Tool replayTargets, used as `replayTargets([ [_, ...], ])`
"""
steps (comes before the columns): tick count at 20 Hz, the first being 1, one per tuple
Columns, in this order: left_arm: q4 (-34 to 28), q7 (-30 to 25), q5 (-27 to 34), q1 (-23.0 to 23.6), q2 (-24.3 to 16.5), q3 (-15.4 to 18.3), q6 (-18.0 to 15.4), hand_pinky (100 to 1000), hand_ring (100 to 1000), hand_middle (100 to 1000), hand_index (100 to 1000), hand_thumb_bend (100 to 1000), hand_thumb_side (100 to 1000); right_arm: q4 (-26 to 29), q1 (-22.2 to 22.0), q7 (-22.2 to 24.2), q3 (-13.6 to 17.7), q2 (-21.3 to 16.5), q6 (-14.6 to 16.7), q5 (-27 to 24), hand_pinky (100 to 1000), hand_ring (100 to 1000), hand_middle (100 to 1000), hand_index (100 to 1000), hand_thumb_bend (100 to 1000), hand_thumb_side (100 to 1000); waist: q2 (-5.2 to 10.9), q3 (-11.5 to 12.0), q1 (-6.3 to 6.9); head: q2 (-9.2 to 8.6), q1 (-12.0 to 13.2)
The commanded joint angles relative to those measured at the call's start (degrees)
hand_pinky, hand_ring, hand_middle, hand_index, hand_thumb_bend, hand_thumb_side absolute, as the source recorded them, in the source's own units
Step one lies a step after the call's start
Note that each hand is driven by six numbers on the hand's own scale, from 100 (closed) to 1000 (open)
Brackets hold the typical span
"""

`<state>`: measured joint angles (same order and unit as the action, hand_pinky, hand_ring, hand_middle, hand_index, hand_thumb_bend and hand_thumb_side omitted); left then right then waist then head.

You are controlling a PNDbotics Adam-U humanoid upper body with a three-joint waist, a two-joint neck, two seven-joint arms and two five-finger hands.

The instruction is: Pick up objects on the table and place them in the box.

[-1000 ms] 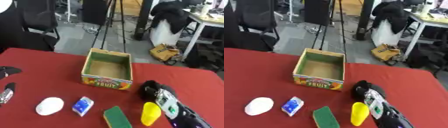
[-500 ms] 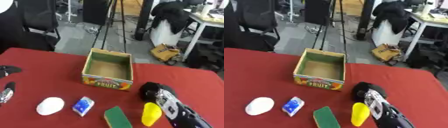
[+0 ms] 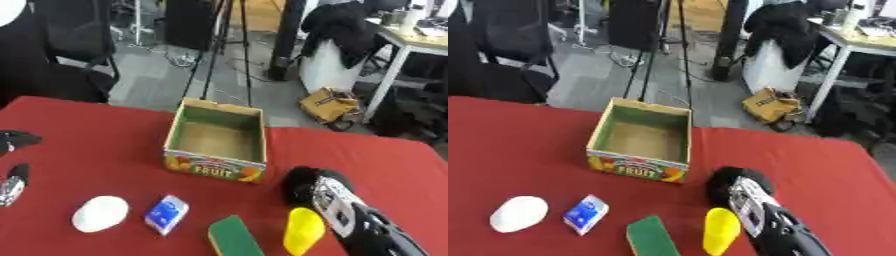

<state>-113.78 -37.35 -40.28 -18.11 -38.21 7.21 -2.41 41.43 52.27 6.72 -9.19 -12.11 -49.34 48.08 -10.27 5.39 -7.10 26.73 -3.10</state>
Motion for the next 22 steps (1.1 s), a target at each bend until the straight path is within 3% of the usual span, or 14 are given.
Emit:
replayTargets([
  [1, -0.8, 0.1, 0.4, -0.8, -0.6, 0.5, -0.2, 953, 984, 920, 1000, 100, 903, -0.8, 0.3, 1.0, 0.4, -1.7, -0.3, 1.6, 599, 745, 575, 731, 212, 414, 0.45, 0.0, 0.62, -0.43, -0.1],
  [9, -0.8, 0.0, 0.5, -1.0, -0.7, 0.5, -0.3, 948, 982, 919, 1000, 100, 901, -1.2, 0.3, 2.7, 0.7, -1.9, -1.0, 4.2, 519, 667, 523, 684, 157, 369, 0.52, -0.1, 0.60, -0.48, -0.1],
  [10, -0.8, 0.0, 0.5, -1.0, -0.7, 0.5, -0.3, 946, 981, 918, 1000, 100, 900, -1.2, 0.3, 2.8, 0.7, -1.9, -1.1, 4.5, 492, 606, 498, 656, 136, 360, 0.51, -0.1, 0.60, -0.47, -0.1],
  [16, -0.8, -0.1, 0.6, -1.0, -0.7, 0.5, -0.4, 942, 979, 916, 1000, 100, 898, -1.7, 0.3, 3.3, 0.8, -2.1, -1.6, 6.9, 454, 496, 448, 596, 100, 347, 0.50, -0.1, 0.61, -0.42, -0.2],
  [22, -0.8, -0.3, 0.8, -1.0, -0.6, 0.5, -0.4, 939, 978, 915, 1000, 100, 895, -2.0, 0.3, 3.4, 0.9, -2.3, -2.2, 9.0, 422, 462, 395, 542, 100, 327, 0.48, 0.0, 0.58, -0.49, -0.4],
])
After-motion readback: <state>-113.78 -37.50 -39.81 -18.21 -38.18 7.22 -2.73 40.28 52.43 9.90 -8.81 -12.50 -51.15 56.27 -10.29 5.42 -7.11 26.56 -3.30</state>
